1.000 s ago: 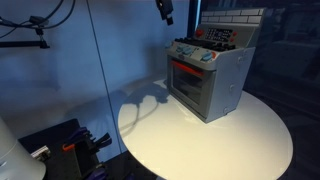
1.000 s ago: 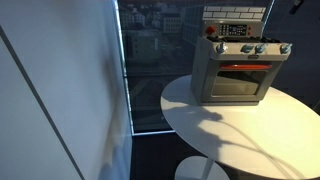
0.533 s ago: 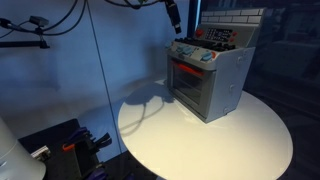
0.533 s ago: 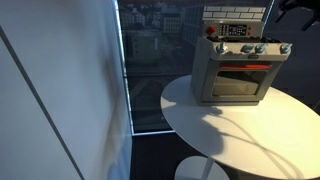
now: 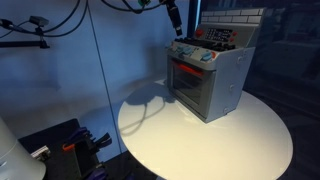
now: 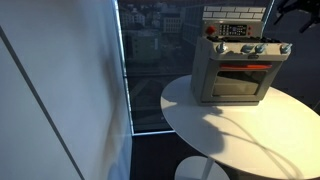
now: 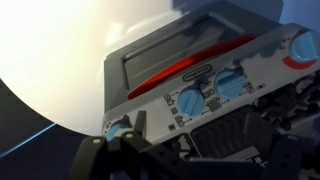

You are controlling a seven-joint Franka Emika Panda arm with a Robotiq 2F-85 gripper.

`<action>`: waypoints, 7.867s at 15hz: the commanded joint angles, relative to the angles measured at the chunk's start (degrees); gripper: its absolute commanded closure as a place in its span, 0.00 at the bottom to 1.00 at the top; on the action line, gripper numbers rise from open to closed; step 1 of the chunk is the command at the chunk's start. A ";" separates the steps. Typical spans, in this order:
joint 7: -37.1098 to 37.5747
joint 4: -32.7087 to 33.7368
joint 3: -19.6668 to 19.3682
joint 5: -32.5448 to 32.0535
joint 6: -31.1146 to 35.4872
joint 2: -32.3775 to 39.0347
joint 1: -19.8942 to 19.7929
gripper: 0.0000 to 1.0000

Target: Turn the second blue knob from the right to the left

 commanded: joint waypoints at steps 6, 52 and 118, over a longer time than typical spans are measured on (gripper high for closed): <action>2.69 -0.84 -1.28 1.10 5.05 1.31 0.27 0.00; -6.66 -2.72 -0.85 21.78 34.51 12.71 3.59 0.00; 11.11 -2.98 -10.93 -27.12 22.71 8.52 10.50 0.71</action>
